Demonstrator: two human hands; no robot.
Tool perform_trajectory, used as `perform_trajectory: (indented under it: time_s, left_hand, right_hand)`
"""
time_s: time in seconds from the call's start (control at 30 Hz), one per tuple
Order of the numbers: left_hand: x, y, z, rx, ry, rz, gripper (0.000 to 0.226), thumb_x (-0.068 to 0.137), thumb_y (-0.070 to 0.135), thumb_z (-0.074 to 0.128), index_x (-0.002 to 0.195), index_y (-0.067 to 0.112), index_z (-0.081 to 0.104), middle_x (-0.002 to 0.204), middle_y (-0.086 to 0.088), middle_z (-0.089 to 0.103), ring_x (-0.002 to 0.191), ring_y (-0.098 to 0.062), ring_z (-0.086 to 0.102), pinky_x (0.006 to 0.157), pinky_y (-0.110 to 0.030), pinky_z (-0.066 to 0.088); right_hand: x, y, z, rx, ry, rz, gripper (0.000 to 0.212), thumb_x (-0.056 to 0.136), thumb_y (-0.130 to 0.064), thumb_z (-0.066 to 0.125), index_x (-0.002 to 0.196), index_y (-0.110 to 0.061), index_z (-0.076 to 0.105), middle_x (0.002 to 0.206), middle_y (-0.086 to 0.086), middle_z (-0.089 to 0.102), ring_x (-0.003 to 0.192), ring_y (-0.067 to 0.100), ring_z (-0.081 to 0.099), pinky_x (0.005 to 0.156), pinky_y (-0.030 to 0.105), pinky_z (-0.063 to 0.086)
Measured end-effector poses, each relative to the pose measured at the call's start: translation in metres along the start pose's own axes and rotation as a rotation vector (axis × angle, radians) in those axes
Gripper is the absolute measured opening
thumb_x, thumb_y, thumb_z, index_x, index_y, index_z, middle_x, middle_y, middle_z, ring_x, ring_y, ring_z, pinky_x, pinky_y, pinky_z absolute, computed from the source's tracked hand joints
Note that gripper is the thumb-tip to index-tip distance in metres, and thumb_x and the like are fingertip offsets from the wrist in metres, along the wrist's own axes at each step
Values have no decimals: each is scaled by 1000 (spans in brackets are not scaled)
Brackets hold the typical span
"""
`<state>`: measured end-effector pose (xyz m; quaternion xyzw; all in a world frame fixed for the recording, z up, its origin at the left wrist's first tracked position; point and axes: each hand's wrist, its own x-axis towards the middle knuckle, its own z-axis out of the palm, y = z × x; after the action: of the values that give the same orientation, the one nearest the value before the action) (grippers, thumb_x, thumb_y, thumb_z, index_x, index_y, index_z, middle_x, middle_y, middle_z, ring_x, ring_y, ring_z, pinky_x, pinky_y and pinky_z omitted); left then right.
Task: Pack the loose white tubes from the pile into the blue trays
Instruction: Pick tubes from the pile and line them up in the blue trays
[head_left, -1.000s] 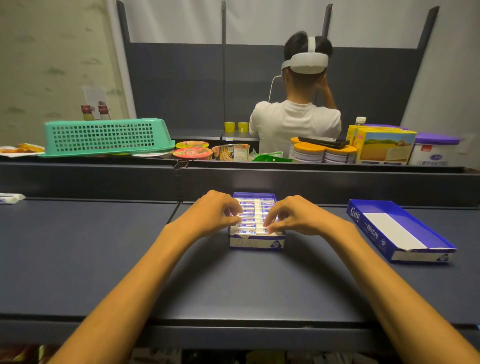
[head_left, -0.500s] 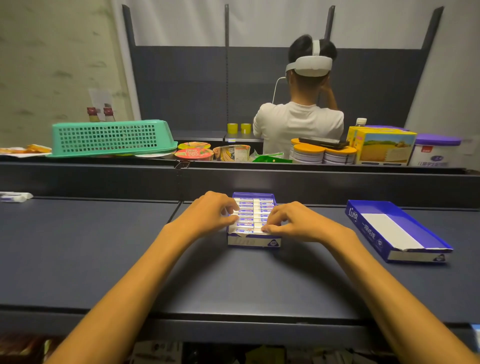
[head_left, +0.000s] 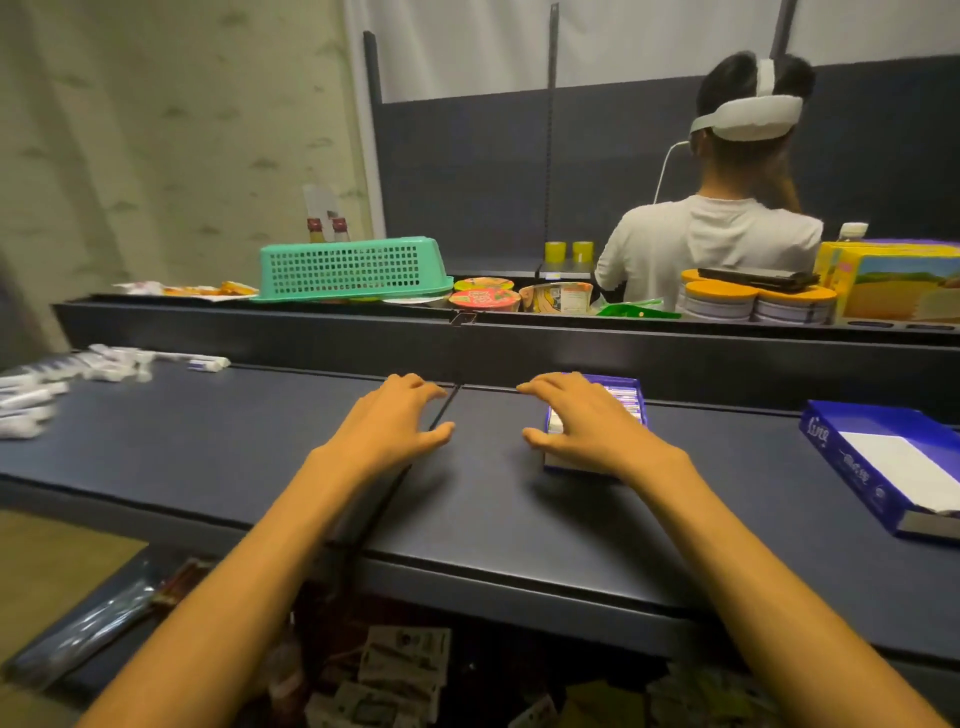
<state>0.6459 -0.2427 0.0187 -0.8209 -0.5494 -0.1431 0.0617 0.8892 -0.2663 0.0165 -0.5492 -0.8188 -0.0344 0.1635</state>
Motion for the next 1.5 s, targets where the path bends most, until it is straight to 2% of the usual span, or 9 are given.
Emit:
perform_trajectory:
  time_s: [0.27,0.7,0.87,1.13,1.4,1.5]
  left_hand:
    - [-66,-96,-20,58,-4,-107,57,92,55,49,141,27,43,142,1,44,129,-20,40,96,-39,42]
    - [-206,-336,-76,76,-3,-266,57,92,54,50,142,27,42,142,0,43,129,-20,41,102,-41,41]
    - [-238,-417,-95,88,66,-343,56,91,51,53,141,28,43,144,3,42,130,-18,39,100,-39,41]
    - [-229,-504,-82,63,33,-383,56,91,50,53,141,27,44,141,0,45,128,-18,41,99,-39,43]
    - [-163,-581,-69,54,-5,-316,55,91,47,54,140,24,44,142,0,44,129,-19,41,100,-39,41]
    - [-131,-607,-69,34,31,-298,57,90,47,56,141,25,44,143,-1,44,130,-20,41,100,-38,40]
  right_hand:
    - [50,-101,28,-34,-15,-141,61,92,-48,55,146,-25,36,150,0,37,134,21,35,108,39,33]
    - [151,-360,99,8,-49,-256,60,94,-43,56,146,-22,36,150,2,38,135,23,34,108,43,34]
    - [196,-430,114,18,-51,-304,59,93,-44,57,145,-24,37,150,0,39,136,21,34,109,42,35]
    - [267,-474,152,1,-92,-288,60,92,-43,58,145,-25,37,150,0,39,136,21,35,110,43,34]
    - [346,-475,180,17,-68,-218,61,91,-41,61,144,-24,39,150,1,40,135,20,37,109,35,33]
    - [375,-472,189,16,-50,-187,60,90,-41,61,144,-25,40,150,1,40,135,19,37,109,35,33]
